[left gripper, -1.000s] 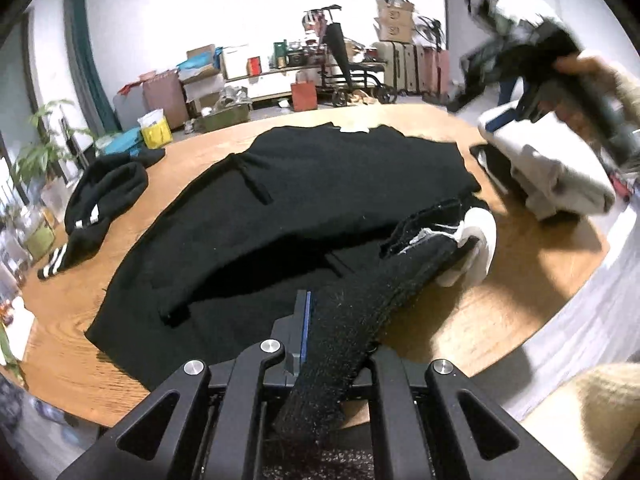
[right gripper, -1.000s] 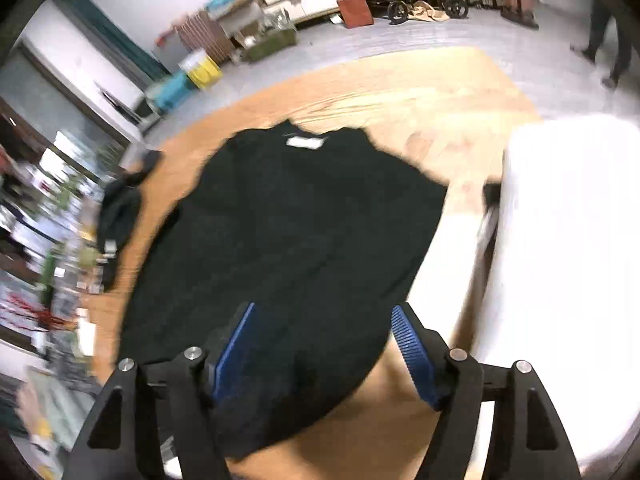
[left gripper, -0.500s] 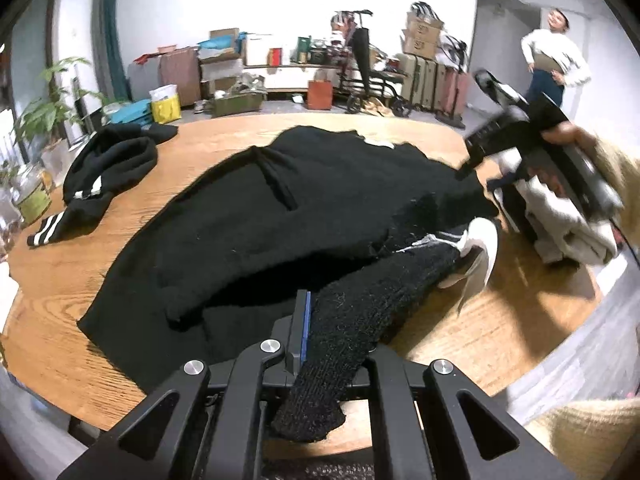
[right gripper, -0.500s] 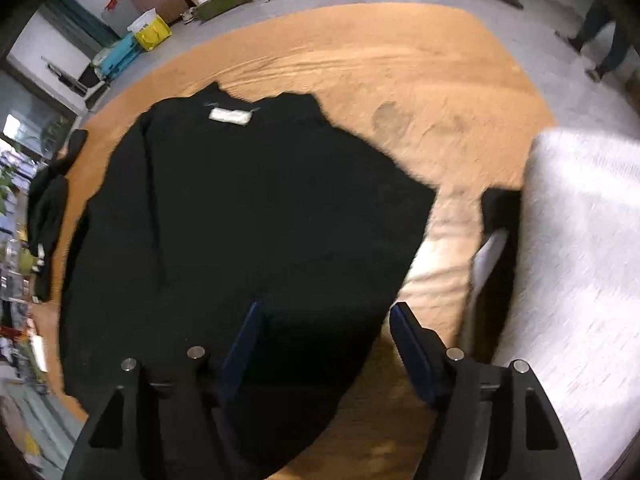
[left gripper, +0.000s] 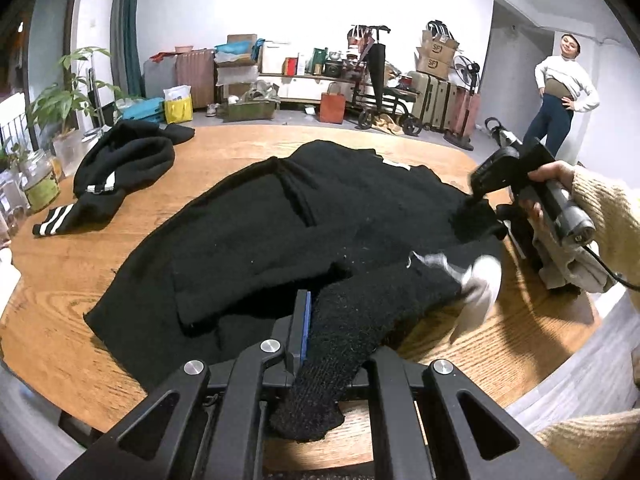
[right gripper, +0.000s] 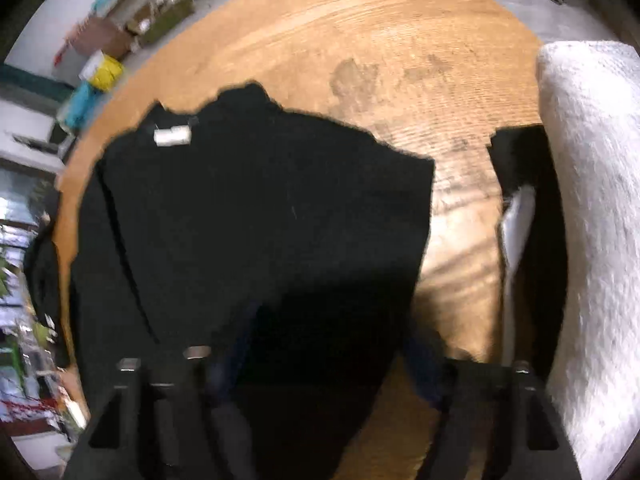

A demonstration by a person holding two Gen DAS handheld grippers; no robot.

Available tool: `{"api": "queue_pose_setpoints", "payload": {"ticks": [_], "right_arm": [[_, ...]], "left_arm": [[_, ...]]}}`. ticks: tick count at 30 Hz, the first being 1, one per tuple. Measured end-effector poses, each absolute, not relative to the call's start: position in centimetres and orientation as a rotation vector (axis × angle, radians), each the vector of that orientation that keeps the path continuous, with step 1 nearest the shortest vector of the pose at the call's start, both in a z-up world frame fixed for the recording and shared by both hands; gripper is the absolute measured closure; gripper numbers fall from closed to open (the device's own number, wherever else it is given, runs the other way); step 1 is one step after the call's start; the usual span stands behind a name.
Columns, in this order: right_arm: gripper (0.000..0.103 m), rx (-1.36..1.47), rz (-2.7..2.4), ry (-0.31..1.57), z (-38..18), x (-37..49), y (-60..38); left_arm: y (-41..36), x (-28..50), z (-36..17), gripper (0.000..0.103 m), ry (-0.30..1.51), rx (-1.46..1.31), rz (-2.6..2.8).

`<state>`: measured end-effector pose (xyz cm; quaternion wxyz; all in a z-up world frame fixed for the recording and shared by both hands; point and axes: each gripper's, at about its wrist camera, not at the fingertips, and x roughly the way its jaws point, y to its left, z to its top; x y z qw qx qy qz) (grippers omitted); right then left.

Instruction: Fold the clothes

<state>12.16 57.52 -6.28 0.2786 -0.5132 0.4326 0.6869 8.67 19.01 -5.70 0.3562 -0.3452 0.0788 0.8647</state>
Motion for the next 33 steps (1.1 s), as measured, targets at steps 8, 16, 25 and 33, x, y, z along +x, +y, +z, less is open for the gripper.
{"api": "queue_pose_setpoints", "payload": {"ticks": [8,16,25,33], "right_arm": [[0.091,-1.294,2.003,1.125,-1.9,14.8,56.1],[0.091,-1.251,2.158,0.972,4.4,11.8,53.1],[0.091,-1.319,2.278,0.826,6.9,-6.8,48.6],[0.045,-1.369,2.237,0.802,0.1,-15.3,47.4]], "left_arm": [[17.5,10.3,-5.3,0.095,0.233,-0.834,2.245],[15.2,7.2,-1.6,0.095,0.169,-0.707,2.451],[12.4,-0.1,-0.9,0.095,0.091,-0.773,2.638],[8.4,-10.0,-5.6,0.081,-0.25,-1.16,2.555]]}}
